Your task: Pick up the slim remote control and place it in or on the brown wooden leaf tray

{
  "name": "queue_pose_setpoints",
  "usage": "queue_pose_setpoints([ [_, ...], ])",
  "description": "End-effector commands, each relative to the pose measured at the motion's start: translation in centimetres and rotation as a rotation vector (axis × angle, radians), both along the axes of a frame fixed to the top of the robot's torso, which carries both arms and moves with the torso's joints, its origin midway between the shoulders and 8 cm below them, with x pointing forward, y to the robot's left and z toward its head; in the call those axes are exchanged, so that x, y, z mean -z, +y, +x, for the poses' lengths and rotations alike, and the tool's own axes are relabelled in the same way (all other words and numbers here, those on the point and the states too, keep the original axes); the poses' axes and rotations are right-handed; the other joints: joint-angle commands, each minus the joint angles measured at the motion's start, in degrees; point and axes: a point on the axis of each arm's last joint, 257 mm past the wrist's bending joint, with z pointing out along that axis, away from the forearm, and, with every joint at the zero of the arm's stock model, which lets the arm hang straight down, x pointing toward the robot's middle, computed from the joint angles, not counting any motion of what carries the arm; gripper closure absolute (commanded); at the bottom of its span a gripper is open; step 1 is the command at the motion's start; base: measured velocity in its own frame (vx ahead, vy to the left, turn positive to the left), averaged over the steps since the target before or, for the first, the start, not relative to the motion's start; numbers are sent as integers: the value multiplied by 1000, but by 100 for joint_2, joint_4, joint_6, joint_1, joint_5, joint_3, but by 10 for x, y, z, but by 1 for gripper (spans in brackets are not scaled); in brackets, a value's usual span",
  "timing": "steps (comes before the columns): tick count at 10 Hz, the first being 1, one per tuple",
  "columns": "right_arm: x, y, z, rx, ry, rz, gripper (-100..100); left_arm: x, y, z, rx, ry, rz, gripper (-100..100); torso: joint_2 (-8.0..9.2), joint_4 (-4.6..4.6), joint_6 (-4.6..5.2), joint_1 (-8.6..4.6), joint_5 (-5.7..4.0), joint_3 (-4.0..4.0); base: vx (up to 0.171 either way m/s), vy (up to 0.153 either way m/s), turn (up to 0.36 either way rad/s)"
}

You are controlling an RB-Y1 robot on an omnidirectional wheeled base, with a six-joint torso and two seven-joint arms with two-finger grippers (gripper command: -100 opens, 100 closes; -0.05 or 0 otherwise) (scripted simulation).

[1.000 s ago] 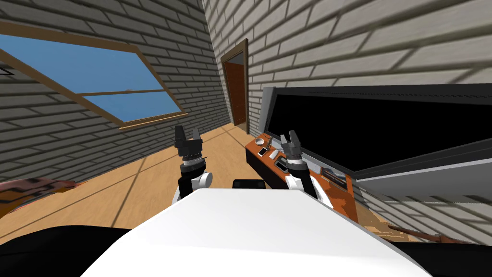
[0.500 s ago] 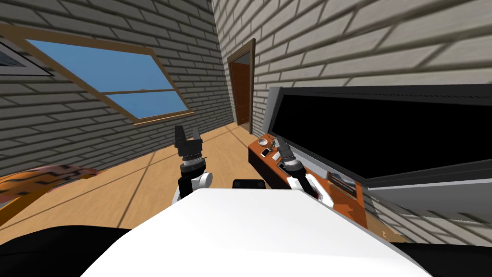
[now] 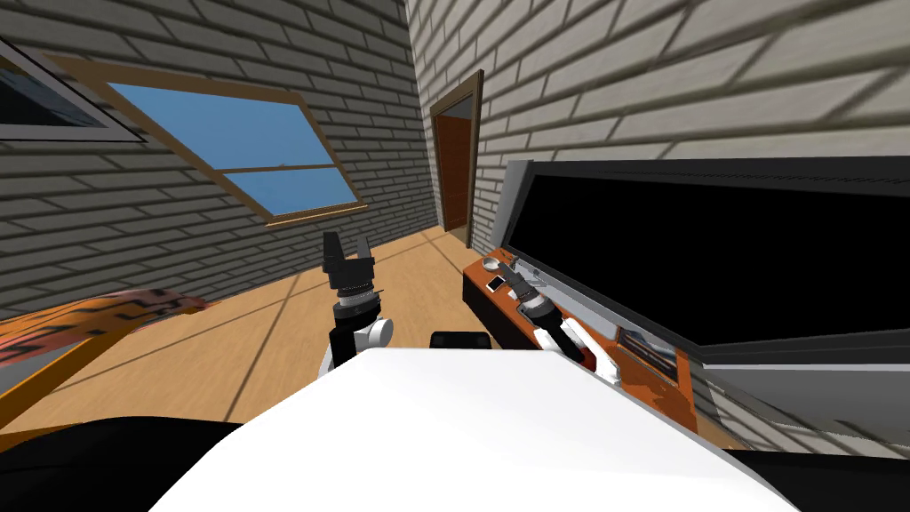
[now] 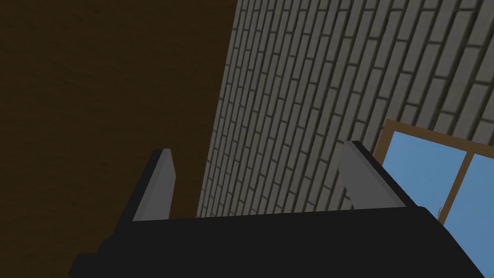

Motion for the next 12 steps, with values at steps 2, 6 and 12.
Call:
queue_pose_setpoints([
  [2, 29, 6, -3, -22, 21, -120, -100, 0, 0, 0, 0, 0, 0, 0, -2, -1, -3, 2, 0, -1, 13, 10, 123],
  [6, 82, 9, -7, -63, 57, -331, -100, 0, 0, 0, 0, 0, 0, 0, -5, -1, -3, 2, 0, -3, 16, 10, 130],
  [12, 170, -2, -25, -139, 107, -660, -100, 0, 0, 0, 0, 0, 0, 0, -8, -2, -3, -1, 0, -5, 21, 4, 142],
])
